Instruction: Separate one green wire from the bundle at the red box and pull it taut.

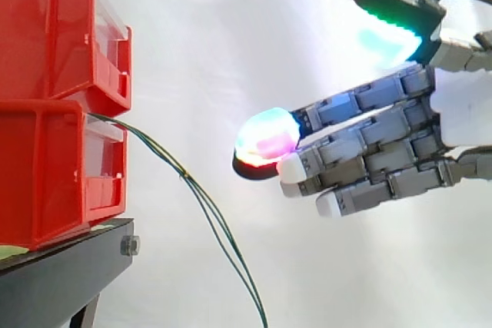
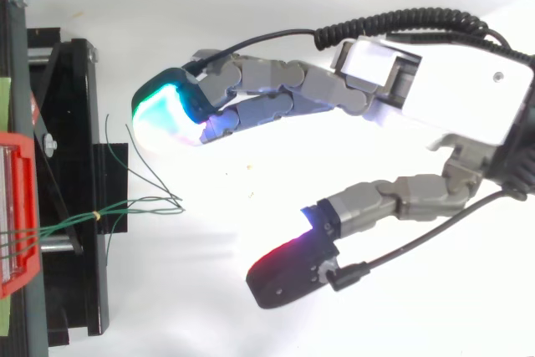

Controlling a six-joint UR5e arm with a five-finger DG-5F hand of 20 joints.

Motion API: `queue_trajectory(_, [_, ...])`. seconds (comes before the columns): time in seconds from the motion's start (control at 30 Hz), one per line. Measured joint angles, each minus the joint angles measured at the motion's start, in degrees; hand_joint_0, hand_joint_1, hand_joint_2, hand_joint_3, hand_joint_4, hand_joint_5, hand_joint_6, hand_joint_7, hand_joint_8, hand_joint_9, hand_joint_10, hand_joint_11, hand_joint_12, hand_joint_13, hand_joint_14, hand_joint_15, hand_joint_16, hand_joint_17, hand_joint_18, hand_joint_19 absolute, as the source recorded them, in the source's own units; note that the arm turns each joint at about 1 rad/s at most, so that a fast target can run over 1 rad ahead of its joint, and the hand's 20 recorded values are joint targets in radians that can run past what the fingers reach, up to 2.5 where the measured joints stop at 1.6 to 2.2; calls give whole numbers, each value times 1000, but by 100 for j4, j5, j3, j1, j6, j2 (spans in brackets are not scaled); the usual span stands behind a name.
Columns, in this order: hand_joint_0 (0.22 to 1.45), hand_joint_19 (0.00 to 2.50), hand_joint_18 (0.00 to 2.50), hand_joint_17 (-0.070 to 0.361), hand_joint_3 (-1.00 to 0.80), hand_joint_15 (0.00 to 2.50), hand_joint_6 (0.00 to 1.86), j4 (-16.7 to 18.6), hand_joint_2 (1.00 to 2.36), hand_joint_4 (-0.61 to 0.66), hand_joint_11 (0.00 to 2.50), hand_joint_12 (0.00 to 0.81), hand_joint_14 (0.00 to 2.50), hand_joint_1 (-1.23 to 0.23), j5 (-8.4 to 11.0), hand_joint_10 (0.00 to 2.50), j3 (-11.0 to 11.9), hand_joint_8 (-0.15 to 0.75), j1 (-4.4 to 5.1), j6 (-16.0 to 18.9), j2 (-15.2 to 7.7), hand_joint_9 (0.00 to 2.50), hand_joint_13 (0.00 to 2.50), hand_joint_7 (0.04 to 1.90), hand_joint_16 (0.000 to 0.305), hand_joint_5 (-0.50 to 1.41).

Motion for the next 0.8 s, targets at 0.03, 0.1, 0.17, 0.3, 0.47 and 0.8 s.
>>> queue_trajectory(0.03, [477, 243, 125, 125, -500, 0, 502, 16, 1000, 239, 117, 328, 0, -660, 1, 4, 0, 240, -4, 34, -50, 392, 108, 770, 56, -209])
queue_trajectory(0.1, [477, 251, 124, 125, -500, 0, 502, 51, 1000, 239, 117, 328, 0, -661, -1, 4, 1, 241, -7, 133, -136, 393, 108, 770, 55, -209])
queue_trajectory(0.17, [477, 251, 123, 125, -500, 0, 502, 83, 1000, 239, 118, 328, 0, -660, 5, 4, 1, 240, -9, 296, -259, 395, 108, 773, 55, -209])
queue_trajectory(0.3, [479, 243, 123, 124, -500, 0, 502, 124, 1000, 233, 125, 327, 0, -659, 10, 4, 1, 240, -3, 496, -433, 395, 106, 772, 55, -211])
queue_trajectory(0.47, [480, 249, 121, 124, -500, 0, 502, 210, 1000, 231, 126, 325, 0, -660, 36, 4, 0, 238, 2, 508, -564, 394, 106, 772, 55, -212])
queue_trajectory(0.8, [482, 247, 177, 127, -500, 0, 502, 595, 1000, 237, 113, 329, 0, -679, 380, 4, 1, 243, 70, 33, -813, 420, 144, 765, 56, -207])
